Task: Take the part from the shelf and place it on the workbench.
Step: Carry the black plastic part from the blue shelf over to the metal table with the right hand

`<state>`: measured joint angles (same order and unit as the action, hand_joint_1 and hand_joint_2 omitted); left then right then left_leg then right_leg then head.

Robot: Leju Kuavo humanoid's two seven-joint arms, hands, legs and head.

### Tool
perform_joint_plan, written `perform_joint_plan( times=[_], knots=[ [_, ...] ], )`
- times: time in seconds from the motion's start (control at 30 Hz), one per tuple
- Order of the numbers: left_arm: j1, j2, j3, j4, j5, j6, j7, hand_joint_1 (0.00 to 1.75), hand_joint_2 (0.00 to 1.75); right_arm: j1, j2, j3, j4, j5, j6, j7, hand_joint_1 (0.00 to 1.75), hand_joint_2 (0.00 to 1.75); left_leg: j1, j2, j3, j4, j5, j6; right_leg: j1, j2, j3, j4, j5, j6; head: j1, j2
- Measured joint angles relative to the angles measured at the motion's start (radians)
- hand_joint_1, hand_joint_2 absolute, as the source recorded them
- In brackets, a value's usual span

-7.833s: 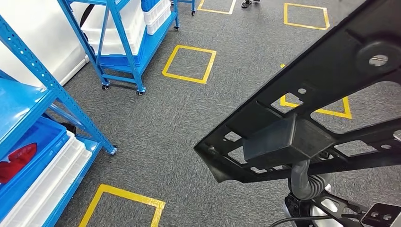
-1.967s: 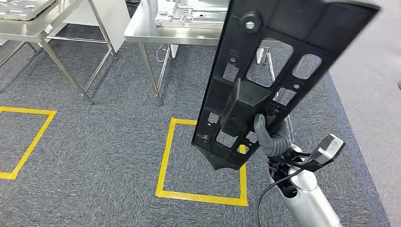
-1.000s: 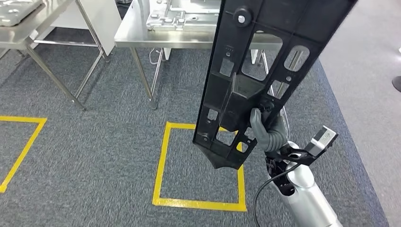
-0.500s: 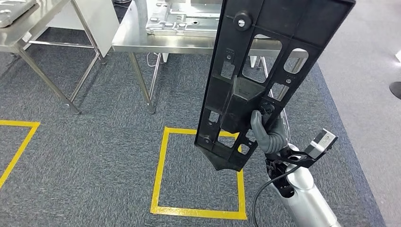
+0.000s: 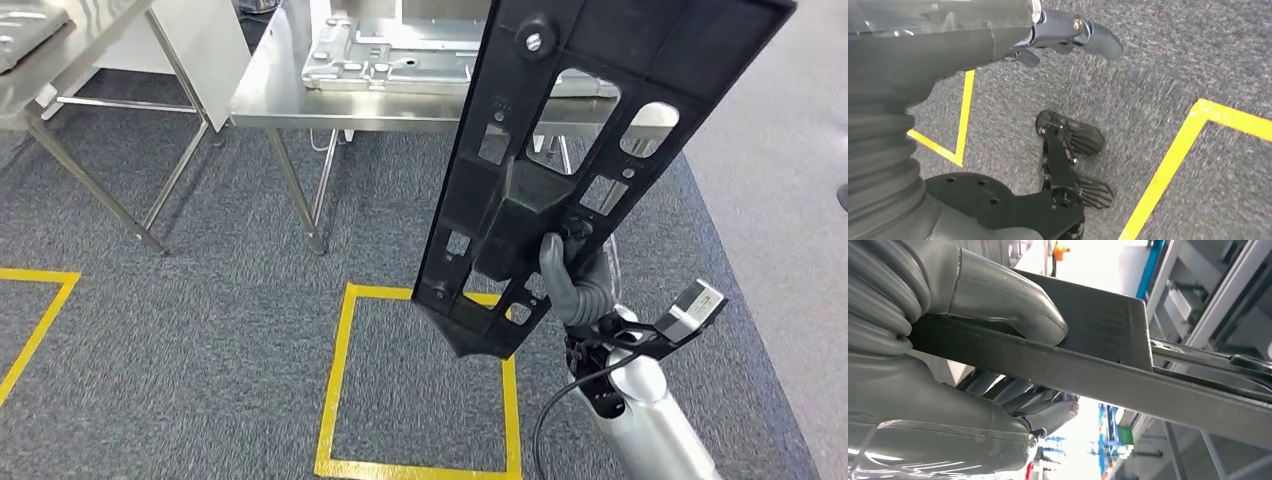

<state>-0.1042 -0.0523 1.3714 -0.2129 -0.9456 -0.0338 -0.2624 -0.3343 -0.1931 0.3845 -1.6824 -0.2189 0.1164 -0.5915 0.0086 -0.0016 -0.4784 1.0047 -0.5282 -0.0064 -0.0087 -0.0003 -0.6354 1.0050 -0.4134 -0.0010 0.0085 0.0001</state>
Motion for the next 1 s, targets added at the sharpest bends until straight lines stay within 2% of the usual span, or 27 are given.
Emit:
perform_joint_plan(
  times=[0.03,0.07,0.13,0.17,0.2,0.23,0.27,0.33,0.37,0.4,0.47,0.53,0.57,0.67,0.7,0.73,0.77,0.83,0.87,0.9,1.0],
  knots=[
    [-0.001,0.001,0.000,0.000,0.000,0.000,0.000,0.00,1.75,-0.001,0.001,-0.002,-0.002,0.002,-0.002,-0.005,1.75,1.75,0.001,0.000,-0.014,0.032,-0.002,-0.003,-0.001,0.000,0.011,-0.003,-0.005,-0.006,-0.001,0.000],
    [-0.002,0.001,0.000,0.000,0.000,0.000,0.001,0.00,1.75,-0.002,0.003,-0.003,-0.003,0.003,-0.003,-0.011,1.75,1.75,0.002,0.000,-0.041,0.085,-0.012,-0.007,-0.002,0.001,0.023,-0.005,-0.011,-0.011,-0.001,0.000],
    [-0.003,0.001,0.000,0.000,0.000,0.000,0.001,0.00,1.75,-0.001,0.010,-0.003,-0.006,0.005,-0.003,-0.023,1.75,1.75,0.003,0.000,-0.125,0.217,-0.061,-0.012,-0.001,0.002,0.041,-0.007,-0.028,-0.018,-0.002,0.000],
    [-0.003,0.001,0.000,0.000,0.000,0.001,0.001,0.00,1.75,0.002,0.012,-0.003,-0.006,0.005,-0.002,-0.027,1.75,1.75,0.003,0.000,-0.164,0.265,-0.087,-0.014,0.001,0.004,0.051,-0.007,-0.037,-0.019,-0.002,0.000],
    [-0.001,0.001,0.000,0.000,0.001,0.002,0.001,0.00,1.75,0.005,0.014,-0.003,-0.005,0.002,0.002,-0.030,1.75,1.75,0.003,0.000,-0.190,0.285,-0.098,-0.014,0.002,0.007,0.062,-0.007,-0.046,-0.020,-0.002,0.000],
    [0.000,0.001,0.000,0.000,0.002,0.004,0.001,0.00,1.75,0.007,0.016,-0.003,-0.005,-0.003,0.008,-0.033,1.75,1.75,0.003,0.000,-0.199,0.269,-0.085,-0.011,0.004,0.012,0.075,-0.007,-0.055,-0.019,-0.002,0.000],
    [0.002,0.002,0.000,0.000,0.002,0.006,0.001,0.00,1.75,0.008,0.019,-0.003,-0.005,-0.011,0.016,-0.035,1.75,1.75,0.002,-0.002,-0.193,0.221,-0.049,-0.007,0.006,0.016,0.090,-0.007,-0.065,-0.019,-0.002,0.000],
    [0.005,0.002,0.000,0.000,0.003,0.007,0.001,0.00,1.75,0.008,0.025,-0.003,-0.004,-0.026,0.031,-0.039,1.75,1.75,-0.002,-0.013,-0.163,0.091,0.052,0.006,0.008,0.025,0.116,-0.007,-0.085,-0.015,-0.001,0.000],
    [0.006,0.003,0.000,0.000,0.003,0.007,0.001,0.00,1.75,0.007,0.029,-0.003,-0.003,-0.031,0.036,-0.041,1.75,1.75,-0.004,-0.019,-0.151,0.045,0.082,0.012,0.009,0.030,0.123,-0.007,-0.093,-0.011,0.000,0.000],
    [0.007,0.004,0.000,0.000,0.003,0.007,0.001,0.00,1.75,0.007,0.031,-0.002,-0.003,-0.035,0.039,-0.042,1.75,1.75,-0.008,-0.024,-0.144,0.021,0.099,0.017,0.009,0.035,0.128,-0.009,-0.099,-0.006,0.000,0.000],
    [0.008,0.005,0.000,0.000,0.003,0.007,0.000,0.00,1.75,0.007,0.035,-0.003,-0.002,-0.039,0.043,-0.043,1.75,1.75,-0.009,-0.021,-0.134,0.010,0.097,0.026,0.009,0.044,0.132,-0.005,-0.100,0.006,-0.001,0.000],
    [0.007,0.004,0.000,0.000,0.003,0.007,-0.001,0.00,1.75,0.007,0.036,-0.004,-0.003,-0.043,0.044,-0.044,1.75,1.75,-0.005,-0.014,-0.115,-0.003,0.098,0.036,0.009,0.038,0.120,0.033,-0.100,0.017,0.002,0.000],
    [0.006,0.004,0.000,0.000,0.003,0.007,-0.002,0.00,1.75,0.005,0.036,-0.004,-0.004,-0.044,0.044,-0.044,1.75,1.75,-0.003,-0.011,-0.105,-0.008,0.095,0.040,0.008,0.030,0.098,0.074,-0.110,0.021,0.004,0.000],
    [0.005,0.004,0.000,0.000,0.005,0.006,-0.004,0.00,1.75,0.006,0.038,-0.005,-0.005,-0.036,0.041,-0.040,1.75,1.75,-0.002,-0.005,-0.085,-0.011,0.077,0.047,0.001,0.011,-0.022,0.252,-0.180,0.034,0.009,0.000],
    [0.006,0.004,0.000,0.000,0.006,0.006,-0.005,0.00,1.75,0.008,0.039,-0.005,-0.004,-0.029,0.039,-0.035,1.75,1.75,-0.002,-0.005,-0.077,-0.011,0.070,0.046,-0.002,0.010,-0.052,0.282,-0.191,0.037,0.009,0.000],
    [0.007,0.004,0.000,0.000,0.008,0.006,-0.005,0.00,1.75,0.010,0.039,-0.005,-0.004,-0.023,0.036,-0.029,1.75,1.75,-0.002,-0.004,-0.069,-0.011,0.062,0.046,-0.003,0.008,-0.066,0.277,-0.180,0.039,0.009,0.000],
    [0.008,0.004,0.000,0.000,0.010,0.005,-0.006,0.00,1.75,0.010,0.039,-0.005,-0.004,-0.019,0.033,-0.024,1.75,1.75,-0.002,-0.004,-0.058,-0.011,0.055,0.044,-0.005,0.006,-0.061,0.236,-0.146,0.039,0.010,0.000],
    [0.009,0.003,0.000,0.000,0.011,0.003,-0.006,0.00,1.75,0.009,0.039,-0.005,-0.004,-0.016,0.027,-0.015,1.75,1.75,-0.003,-0.004,-0.036,-0.010,0.037,0.038,-0.003,0.000,-0.020,0.097,-0.048,0.034,0.009,0.000],
    [0.009,0.003,0.000,0.000,0.011,0.002,-0.007,0.00,1.75,0.008,0.039,-0.005,-0.003,-0.015,0.024,-0.011,1.75,1.75,-0.004,-0.004,-0.030,-0.011,0.030,0.033,0.000,-0.004,-0.005,0.045,-0.024,0.029,0.009,0.000],
    [0.008,0.003,0.000,0.000,0.011,0.001,-0.008,0.00,1.75,0.008,0.039,-0.004,-0.002,-0.012,0.019,-0.007,1.75,1.75,-0.005,-0.004,-0.026,-0.012,0.023,0.027,0.002,-0.006,0.003,0.014,-0.007,0.023,0.008,0.000],
    [0.009,0.005,0.000,0.000,0.010,-0.002,-0.011,0.00,1.75,0.007,0.039,-0.004,-0.003,0.006,0.001,0.002,1.75,1.75,-0.006,-0.003,-0.021,0.000,0.016,0.009,0.003,-0.003,0.014,0.002,-0.008,0.003,0.006,0.000]
  ],
)
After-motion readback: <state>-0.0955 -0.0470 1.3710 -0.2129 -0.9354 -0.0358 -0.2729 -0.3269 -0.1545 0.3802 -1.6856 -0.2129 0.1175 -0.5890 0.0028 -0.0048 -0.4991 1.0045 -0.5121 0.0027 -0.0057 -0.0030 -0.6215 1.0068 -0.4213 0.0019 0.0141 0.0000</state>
